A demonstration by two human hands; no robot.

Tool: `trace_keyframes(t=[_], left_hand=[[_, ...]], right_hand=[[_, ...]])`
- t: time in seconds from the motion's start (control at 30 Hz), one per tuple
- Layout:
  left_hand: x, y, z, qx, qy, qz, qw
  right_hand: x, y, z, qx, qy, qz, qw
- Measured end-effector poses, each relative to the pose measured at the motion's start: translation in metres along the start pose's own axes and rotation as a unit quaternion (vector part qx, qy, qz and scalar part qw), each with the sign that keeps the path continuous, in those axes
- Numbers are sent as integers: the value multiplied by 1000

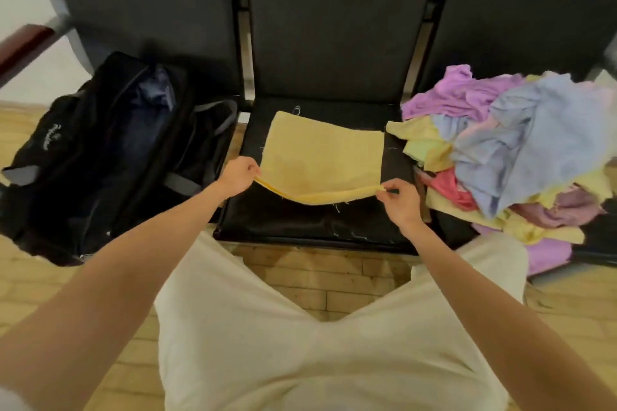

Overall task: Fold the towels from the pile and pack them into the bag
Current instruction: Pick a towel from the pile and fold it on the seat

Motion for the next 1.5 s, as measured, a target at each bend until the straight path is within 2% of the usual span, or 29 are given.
trace_keyframes(t=[0.07,0.2,0.27,0.33,0.37,0.4,0.47,0.53,0.63,0.8,0.87,0.93,1.07,1.17,1.3,1.5], left_hand=[[-18,12,-23,-19,-66,-35,997],[-30,28,-53,-81,-205,-46,974],[-32,34,-56,-76,-296,-44,951],[-36,38,-50,-69,-415,-26,907],[-39,40,-44,-71,-448,-13,891],[-45,43,-37,-81,-446,-4,891],[-61,49,-18,-122,-334,-12,935],[-80,57,4,-156,-159,-77,972],[-113,64,40,-196,-34,-159,967],[-153,55,77,-158,119,-173,965],[-159,50,85,-149,143,-163,965],[-162,45,87,-136,162,-156,965],[-163,37,83,-132,184,-144,963],[-160,33,83,-125,188,-144,964],[-156,24,83,-71,200,-184,960],[-151,35,92,-12,239,-307,921]], right_hand=[[-5,18,12,-15,32,-42,999],[-1,38,12,46,97,-74,991],[1,44,11,73,111,-90,987],[2,45,11,83,114,-103,985],[2,45,12,87,111,-104,985],[2,45,11,88,107,-106,985],[2,43,12,87,90,-112,986],[1,39,13,88,65,-117,987],[-1,30,16,76,18,-117,990],[-2,8,19,34,-61,-136,988],[-5,-11,22,16,-64,-142,988],[-14,-41,31,0,-29,-101,994],[-37,-114,56,-36,132,2,991],[-55,-146,62,-52,284,36,957],[-72,-157,60,-90,380,55,919],[-59,-155,65,-94,411,51,905]])
Point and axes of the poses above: each hand's wrist, its own y-axis away from the middle knuckle, its own x-axis out of the back of the hand, z = x × y, the point moved 1 cm from there along -y, towards the middle knuckle, and after that the axes turned 8 degrees about x, right-handed, at the moved point
